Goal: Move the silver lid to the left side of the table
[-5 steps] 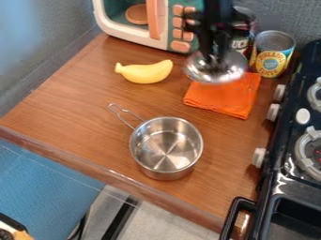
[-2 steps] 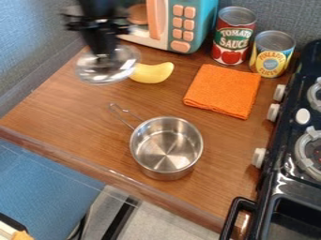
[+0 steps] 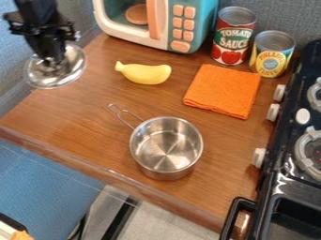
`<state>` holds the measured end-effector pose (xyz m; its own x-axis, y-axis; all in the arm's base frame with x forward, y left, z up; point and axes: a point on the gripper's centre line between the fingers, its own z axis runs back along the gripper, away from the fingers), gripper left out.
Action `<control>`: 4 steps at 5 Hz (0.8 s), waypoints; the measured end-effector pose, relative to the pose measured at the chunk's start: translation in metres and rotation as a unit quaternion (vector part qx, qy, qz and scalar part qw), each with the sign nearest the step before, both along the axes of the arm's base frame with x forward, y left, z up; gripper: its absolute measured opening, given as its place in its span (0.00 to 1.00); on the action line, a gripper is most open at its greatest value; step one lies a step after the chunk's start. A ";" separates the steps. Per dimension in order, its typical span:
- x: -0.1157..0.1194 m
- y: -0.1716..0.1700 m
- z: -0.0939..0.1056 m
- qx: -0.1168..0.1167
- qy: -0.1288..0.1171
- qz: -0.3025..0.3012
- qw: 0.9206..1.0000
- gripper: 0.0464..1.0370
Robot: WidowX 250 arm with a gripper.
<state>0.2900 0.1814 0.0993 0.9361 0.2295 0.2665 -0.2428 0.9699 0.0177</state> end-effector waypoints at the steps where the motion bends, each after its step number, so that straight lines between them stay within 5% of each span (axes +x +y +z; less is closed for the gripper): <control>1: -0.004 0.010 -0.039 0.004 0.051 0.001 0.999 0.24; 2: -0.002 0.013 -0.066 0.020 0.089 0.004 0.996 0.24; 4: 0.003 0.012 -0.071 0.030 0.082 0.002 0.996 0.32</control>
<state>0.2935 0.1933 0.0278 0.9673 0.2215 0.1237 -0.2356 0.9650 0.1148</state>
